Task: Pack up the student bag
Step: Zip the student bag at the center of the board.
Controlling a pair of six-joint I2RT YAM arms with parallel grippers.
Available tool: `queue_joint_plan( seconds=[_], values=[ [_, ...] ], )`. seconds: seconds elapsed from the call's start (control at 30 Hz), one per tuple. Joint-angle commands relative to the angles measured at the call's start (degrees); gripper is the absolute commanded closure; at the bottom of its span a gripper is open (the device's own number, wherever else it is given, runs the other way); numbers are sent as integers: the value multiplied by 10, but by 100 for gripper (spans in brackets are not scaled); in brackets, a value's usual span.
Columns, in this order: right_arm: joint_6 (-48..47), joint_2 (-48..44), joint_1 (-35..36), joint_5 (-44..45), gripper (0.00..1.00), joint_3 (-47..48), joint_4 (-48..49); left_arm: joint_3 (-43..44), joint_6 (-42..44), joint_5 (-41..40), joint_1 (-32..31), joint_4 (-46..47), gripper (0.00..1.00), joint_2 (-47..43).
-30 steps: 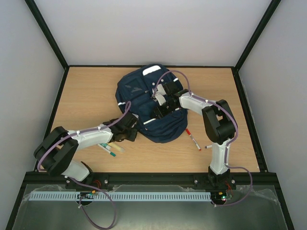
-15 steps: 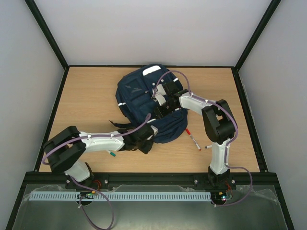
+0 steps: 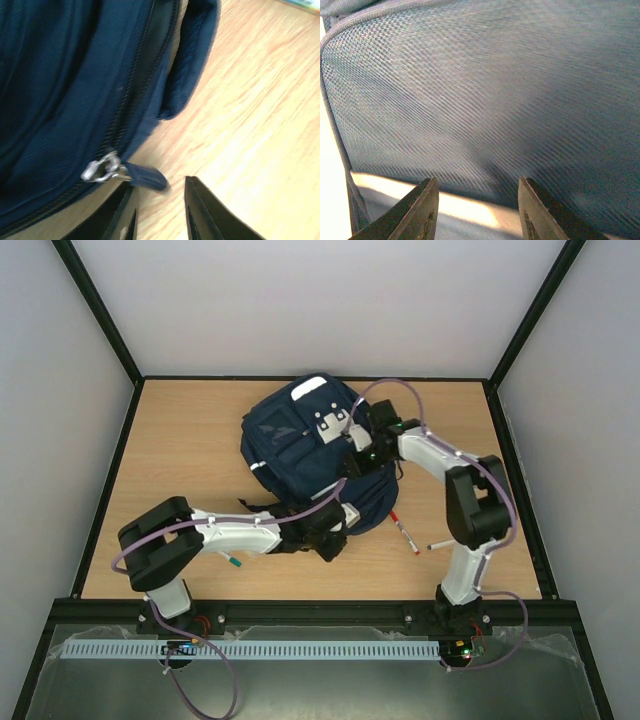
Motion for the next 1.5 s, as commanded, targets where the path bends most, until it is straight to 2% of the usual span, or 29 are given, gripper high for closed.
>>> queue_joint_plan(
  seconds=[0.0, 0.17, 0.33, 0.47, 0.67, 0.77, 0.87, 1.03, 1.13, 1.23, 1.33, 1.47],
  values=[
    [-45, -109, -30, 63, 54, -29, -76, 28, 50, 6, -15, -44, 63, -28],
    [-80, -242, -32, 103, 51, -112, -90, 41, 104, -16, -13, -137, 49, -117],
    [-109, -344, -32, 122, 49, -194, -92, 49, 176, -40, 27, -179, 45, -175],
    [-141, -404, -31, 135, 46, -253, -82, 47, 238, -23, 65, -179, 47, -173],
    [-156, -418, -31, 171, 47, -288, -100, 67, 287, -32, 83, -174, 50, -115],
    [-161, -439, -30, 180, 47, -320, -80, 73, 306, 7, 97, -165, 50, -98],
    [-170, -433, -31, 178, 47, -341, -66, 67, 317, 23, 99, -149, 50, -87],
    [-164, -366, -30, 174, 48, -329, -54, 82, 328, 27, 101, -132, 50, -44],
    [-156, -335, -31, 173, 48, -317, -46, 97, 338, 64, 109, -146, 52, -21],
    [-150, -310, -30, 184, 48, -308, -38, 74, 344, 90, 112, -130, 52, -25],
    [-146, -288, -30, 193, 48, -301, -27, 48, 348, 91, 112, -110, 51, -23],
    [-138, -259, -31, 187, 48, -285, -24, 61, 343, 70, 112, -107, 54, 8]
  ],
)
